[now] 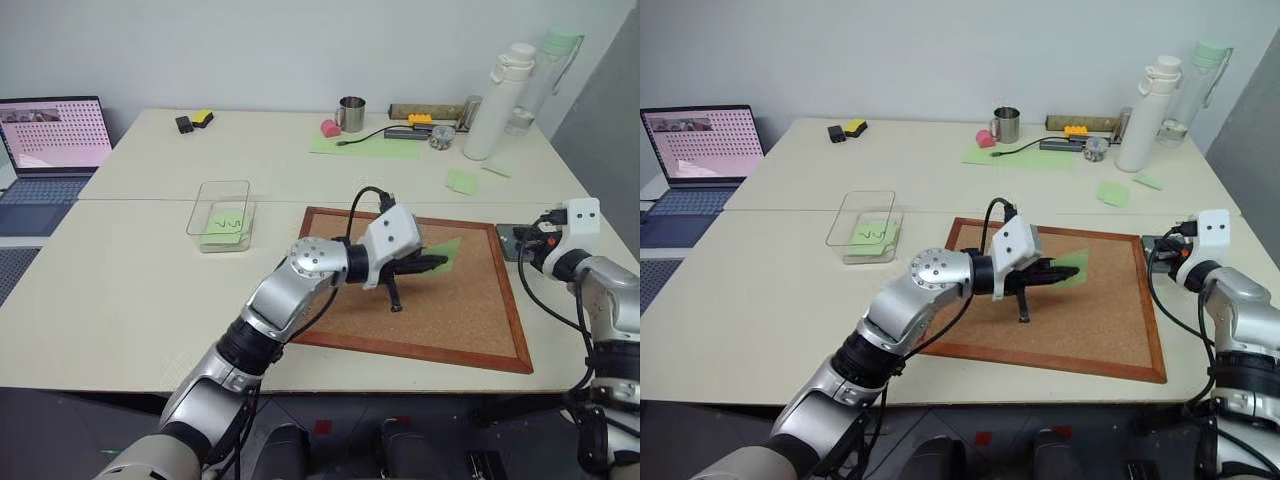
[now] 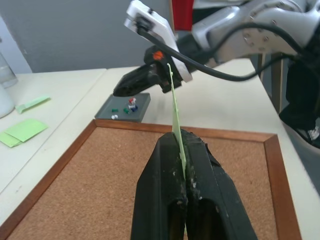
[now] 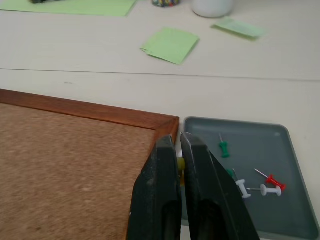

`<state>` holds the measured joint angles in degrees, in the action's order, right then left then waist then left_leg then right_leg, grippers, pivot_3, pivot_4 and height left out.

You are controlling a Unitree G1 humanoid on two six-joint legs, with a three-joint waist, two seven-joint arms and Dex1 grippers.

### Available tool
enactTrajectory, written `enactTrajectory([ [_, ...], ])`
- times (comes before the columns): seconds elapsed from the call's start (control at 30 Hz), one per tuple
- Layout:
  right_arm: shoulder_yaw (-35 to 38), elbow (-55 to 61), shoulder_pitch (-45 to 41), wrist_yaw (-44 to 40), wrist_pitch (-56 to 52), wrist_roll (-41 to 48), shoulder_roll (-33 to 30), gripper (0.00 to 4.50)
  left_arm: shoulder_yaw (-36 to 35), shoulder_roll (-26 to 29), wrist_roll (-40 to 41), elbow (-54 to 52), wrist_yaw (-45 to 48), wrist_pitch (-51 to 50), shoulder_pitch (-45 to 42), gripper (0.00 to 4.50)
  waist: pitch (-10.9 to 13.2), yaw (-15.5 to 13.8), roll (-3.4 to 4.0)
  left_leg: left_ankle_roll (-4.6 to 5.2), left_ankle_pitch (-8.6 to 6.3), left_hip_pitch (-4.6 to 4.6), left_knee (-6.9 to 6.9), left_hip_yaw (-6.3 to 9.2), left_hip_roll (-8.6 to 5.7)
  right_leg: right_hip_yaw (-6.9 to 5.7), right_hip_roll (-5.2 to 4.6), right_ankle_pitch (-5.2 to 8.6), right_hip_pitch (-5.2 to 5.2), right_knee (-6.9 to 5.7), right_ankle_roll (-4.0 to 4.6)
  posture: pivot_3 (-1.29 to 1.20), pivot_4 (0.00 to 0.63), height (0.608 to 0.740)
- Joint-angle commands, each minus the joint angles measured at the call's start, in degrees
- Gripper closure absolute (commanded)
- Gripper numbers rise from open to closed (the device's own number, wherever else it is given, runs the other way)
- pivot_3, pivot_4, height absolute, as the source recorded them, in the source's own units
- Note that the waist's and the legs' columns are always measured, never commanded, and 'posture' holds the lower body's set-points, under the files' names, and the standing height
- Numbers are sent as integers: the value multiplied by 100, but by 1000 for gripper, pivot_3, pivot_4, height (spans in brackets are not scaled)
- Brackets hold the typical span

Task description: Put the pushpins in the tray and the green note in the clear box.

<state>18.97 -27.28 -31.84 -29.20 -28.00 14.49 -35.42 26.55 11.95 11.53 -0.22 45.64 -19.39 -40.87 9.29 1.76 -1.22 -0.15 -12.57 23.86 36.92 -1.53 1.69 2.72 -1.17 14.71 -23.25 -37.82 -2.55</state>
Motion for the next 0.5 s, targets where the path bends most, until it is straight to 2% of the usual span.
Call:
enactTrajectory([
  [0.03, 4, -1011, -536, -199, 617, -64, -166, 4500, -7, -75, -200, -77, -18, 272, 58, 4464, 0, 6, 0, 0, 0, 1, 0, 0, 0, 0, 0, 0, 0, 1, 0, 0, 150, 740],
  [0.1, -40, -1583, -803, -230, 854, -121, -210, 4500, -20, -57, -232, -189, -22, 229, 172, 4464, 1, 6, 1, 0, 0, 1, 0, 0, 0, 1, 0, 0, 0, 1, -1, 0, 150, 740],
  [0.17, -51, -2075, -1018, -220, 1060, -174, -257, 3971, -28, -26, -265, -275, -13, 186, 267, 4500, 1, 8, 2, 0, 0, 1, 0, 0, 1, 1, 0, 0, 0, 1, -1, 0, 150, 740],
  [0.2, -53, -2292, -1102, -227, 1162, -195, -285, 3923, -34, -2, -280, -329, -8, 166, 318, 4500, 1, 6, 2, 0, 0, 1, 0, -1, 1, 2, 0, 0, 0, 1, -1, 0, 150, 740],
  [0.4, -74, -2965, -1425, -345, 1582, -237, -436, 2383, -103, 78, -331, -505, 4, 59, 471, 4500, 1, 4, 2, 0, 0, 2, 1, 0, 0, 1, -1, -1, 0, 1, -2, 0, 150, 740],
  [0.5, -51, -2986, -1424, -412, 1626, -204, -503, 2383, -126, 76, -321, -513, 8, 43, 481, 4500, 1, 4, 2, 0, 0, 2, 2, -1, 0, 2, -1, -1, 0, 1, -2, 0, 150, 740],
])
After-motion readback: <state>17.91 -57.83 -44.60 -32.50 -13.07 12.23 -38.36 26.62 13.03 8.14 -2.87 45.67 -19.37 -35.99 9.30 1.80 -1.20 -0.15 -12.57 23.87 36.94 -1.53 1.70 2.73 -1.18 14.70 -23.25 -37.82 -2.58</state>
